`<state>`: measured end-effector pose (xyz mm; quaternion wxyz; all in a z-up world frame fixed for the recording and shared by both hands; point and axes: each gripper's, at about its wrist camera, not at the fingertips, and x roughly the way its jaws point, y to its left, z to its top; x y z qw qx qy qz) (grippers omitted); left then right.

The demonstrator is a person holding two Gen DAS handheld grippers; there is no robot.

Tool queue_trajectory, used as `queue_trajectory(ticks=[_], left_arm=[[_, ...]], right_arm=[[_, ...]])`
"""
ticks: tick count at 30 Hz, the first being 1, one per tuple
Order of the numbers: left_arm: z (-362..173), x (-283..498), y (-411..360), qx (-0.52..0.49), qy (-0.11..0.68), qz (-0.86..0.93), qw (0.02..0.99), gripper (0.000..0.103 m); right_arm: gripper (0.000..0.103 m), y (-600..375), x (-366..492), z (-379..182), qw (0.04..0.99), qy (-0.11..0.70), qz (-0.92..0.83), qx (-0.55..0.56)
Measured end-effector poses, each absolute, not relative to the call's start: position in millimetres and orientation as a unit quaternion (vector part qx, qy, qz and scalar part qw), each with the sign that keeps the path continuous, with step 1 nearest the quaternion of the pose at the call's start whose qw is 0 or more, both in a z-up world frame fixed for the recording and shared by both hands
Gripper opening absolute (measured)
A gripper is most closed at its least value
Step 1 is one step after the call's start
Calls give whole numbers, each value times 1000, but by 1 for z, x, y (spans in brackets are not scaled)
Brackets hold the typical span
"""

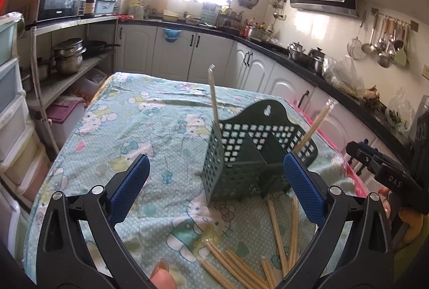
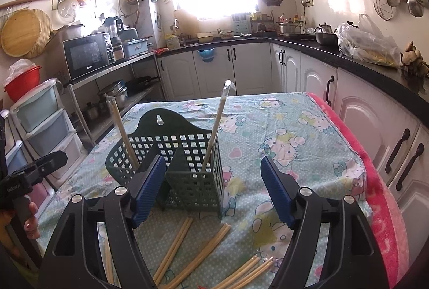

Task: Organize utensils
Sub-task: 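Pull both open tools back from the caddy toward the loose chopsticks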

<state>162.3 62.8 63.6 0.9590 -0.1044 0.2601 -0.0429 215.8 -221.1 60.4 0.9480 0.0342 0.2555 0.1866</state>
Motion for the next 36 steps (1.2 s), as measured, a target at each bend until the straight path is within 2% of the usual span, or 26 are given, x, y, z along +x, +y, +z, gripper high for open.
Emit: queue_trajectory(ticks=[25,36], left_arm=[[11,149,18,-103,353,-107,924,92],[-19,145,1,-108,410,-145,894,67]], right_arm=[[71,-259,187,26,941,296,163,31],[71,-267,180,13,935,313,161,36]])
